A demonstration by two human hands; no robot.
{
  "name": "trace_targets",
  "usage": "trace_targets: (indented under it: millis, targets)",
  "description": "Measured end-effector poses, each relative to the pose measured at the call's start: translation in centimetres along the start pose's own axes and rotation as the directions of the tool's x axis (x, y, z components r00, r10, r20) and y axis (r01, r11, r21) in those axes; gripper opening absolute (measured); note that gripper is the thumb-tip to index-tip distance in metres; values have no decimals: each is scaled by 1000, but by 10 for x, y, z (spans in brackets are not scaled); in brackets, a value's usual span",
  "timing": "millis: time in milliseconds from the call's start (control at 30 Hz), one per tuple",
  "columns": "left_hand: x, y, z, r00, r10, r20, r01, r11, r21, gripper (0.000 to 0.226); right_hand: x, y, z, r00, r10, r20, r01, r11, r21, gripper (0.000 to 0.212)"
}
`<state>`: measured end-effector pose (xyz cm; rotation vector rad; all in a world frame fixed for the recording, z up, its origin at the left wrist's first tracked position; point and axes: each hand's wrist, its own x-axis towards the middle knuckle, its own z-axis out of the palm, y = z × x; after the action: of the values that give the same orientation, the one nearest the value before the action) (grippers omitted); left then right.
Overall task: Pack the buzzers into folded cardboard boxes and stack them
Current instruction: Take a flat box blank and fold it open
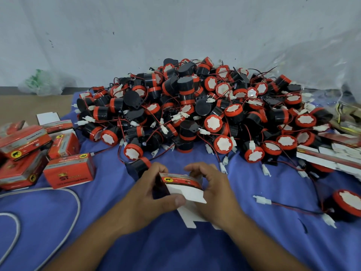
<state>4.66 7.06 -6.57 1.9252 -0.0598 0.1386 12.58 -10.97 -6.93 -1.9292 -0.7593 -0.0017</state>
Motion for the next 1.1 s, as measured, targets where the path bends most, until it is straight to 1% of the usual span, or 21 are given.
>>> trace_targets:
  millis: [67, 100, 167, 200, 233, 300, 333, 367, 400, 467, 533, 600, 667, 733, 800, 867, 933, 1033, 1100]
  targets:
    - [0, 1, -2, 999, 4, -40, -3, 999, 36, 66, -1, -3, 0, 999, 12, -38, -12, 1000, 2, 44]
    - [0, 0, -3, 1000, 7, -30, -7, 1000, 10, 72, -1, -3, 0, 999, -3, -40, 2, 1000, -9, 41]
    - [-2, -3, -5, 999, 26, 21, -24, 996, -83, 92, -2, -5, 0, 996, -83, -19, 81, 995, -56, 31]
    - [-3, -4, -5, 998, 44, 42, -39, 993, -112, 96, -2, -6, 2, 990, -139, -14, 137, 986, -97, 26]
    - [-3, -4, -5, 997, 62, 53, -55, 991, -118, 92, -3, -7, 3, 982, -188, -17, 184, 972, -147, 24]
    - [-3, -2, -7, 996, 67, 58, -62, 995, -83, 70, -2, -6, 6, 974, -223, -31, 210, 950, -229, 27]
    - [-2, -1, -8, 996, 52, 79, -47, 997, -65, 65, -2, -6, 6, 976, -215, -33, 201, 950, -240, 28]
    - [-1, 0, -9, 992, 34, 120, -27, 998, -61, 67, -2, -5, 7, 979, -200, -29, 188, 955, -231, 29]
    - [-1, -1, -10, 986, 22, 168, -11, 998, -66, 70, -1, -4, 7, 982, -185, -26, 176, 963, -205, 28]
    - [0, 0, -10, 973, 16, 231, 2, 997, -76, 70, -2, -3, 8, 989, -148, -32, 143, 984, -107, 21]
    - [0, 3, -9, 972, 5, 236, 12, 997, -73, 67, -2, -4, 8, 995, -94, -17, 94, 996, 9, 23]
    - [1, 4, -9, 976, 11, 217, 1, 999, -53, 63, -1, -4, 9, 998, -38, 43, 34, 995, 90, 24]
    - [0, 3, -9, 981, 20, 194, -11, 999, -47, 60, -1, -5, 11, 994, 13, 111, -27, 991, 129, 25]
    - [1, 1, -8, 993, 31, 110, -29, 999, -21, 56, 1, -6, 12, 992, 35, 125, -50, 991, 124, 21]
    - [3, -1, -5, 999, 34, 15, -34, 999, -3, 50, 2, -7, 13, 986, 85, 146, -108, 982, 157, 21]
    - [3, -5, -2, 999, 19, -35, -22, 998, -67, 44, 3, -7, 11, 966, 151, 211, -200, 951, 235, 25]
    - [2, -7, 2, 998, 29, -47, -34, 991, -126, 40, 4, -5, 7, 943, 172, 284, -261, 912, 315, 27]
    - [-1, -5, 6, 997, 57, -48, -64, 986, -155, 41, 3, -3, 0, 928, 93, 361, -274, 826, 493, 26]
    - [-1, -3, 8, 997, 52, -62, -62, 982, -179, 44, 2, -4, -4, 914, 71, 399, -307, 763, 568, 33]
